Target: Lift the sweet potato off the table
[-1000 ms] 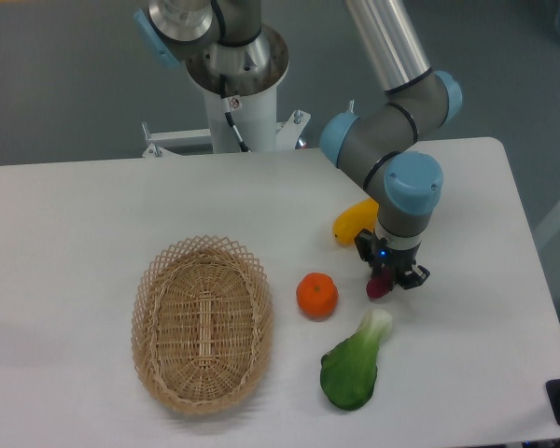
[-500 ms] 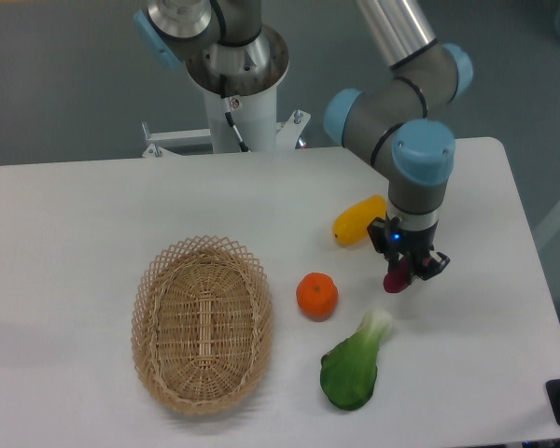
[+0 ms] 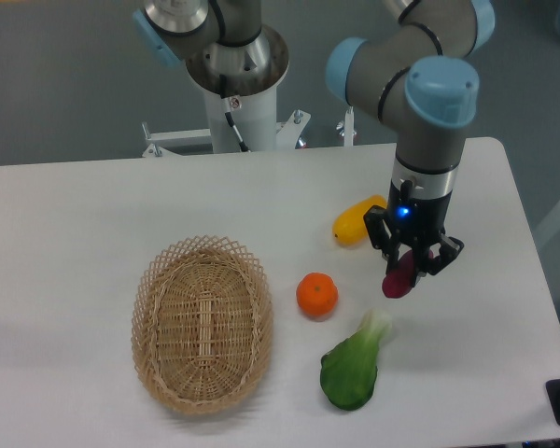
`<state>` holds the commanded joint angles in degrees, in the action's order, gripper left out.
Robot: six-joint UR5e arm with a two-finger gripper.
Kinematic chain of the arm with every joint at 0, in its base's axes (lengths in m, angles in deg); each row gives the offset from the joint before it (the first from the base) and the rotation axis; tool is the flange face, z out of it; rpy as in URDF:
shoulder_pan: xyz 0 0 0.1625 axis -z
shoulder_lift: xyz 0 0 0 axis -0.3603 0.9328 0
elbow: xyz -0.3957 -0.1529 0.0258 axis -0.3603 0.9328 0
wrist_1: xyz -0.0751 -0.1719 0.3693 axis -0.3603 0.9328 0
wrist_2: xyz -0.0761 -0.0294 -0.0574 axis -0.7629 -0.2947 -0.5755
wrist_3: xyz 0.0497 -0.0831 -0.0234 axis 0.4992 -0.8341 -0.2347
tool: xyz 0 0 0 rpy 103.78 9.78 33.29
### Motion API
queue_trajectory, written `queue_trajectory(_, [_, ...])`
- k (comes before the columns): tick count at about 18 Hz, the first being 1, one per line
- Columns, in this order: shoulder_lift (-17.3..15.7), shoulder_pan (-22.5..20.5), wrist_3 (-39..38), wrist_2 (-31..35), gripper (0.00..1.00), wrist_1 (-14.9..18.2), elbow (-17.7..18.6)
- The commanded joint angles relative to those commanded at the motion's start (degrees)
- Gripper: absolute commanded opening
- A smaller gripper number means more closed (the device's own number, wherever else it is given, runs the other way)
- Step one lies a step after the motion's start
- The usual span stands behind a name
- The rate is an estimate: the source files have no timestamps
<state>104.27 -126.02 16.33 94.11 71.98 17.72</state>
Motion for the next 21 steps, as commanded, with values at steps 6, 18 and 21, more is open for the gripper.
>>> queue_trajectory(6, [0.5,2.1,-4.2,-0.4,0.33,-0.2,-2.0])
queue_trajectory(18, [0.9,2.8,-4.7,0.2,0.33,-0.4,-1.3])
queue_trajectory(21, [0.9,2.8,-4.6,0.4,0.33,-0.4,-1.2])
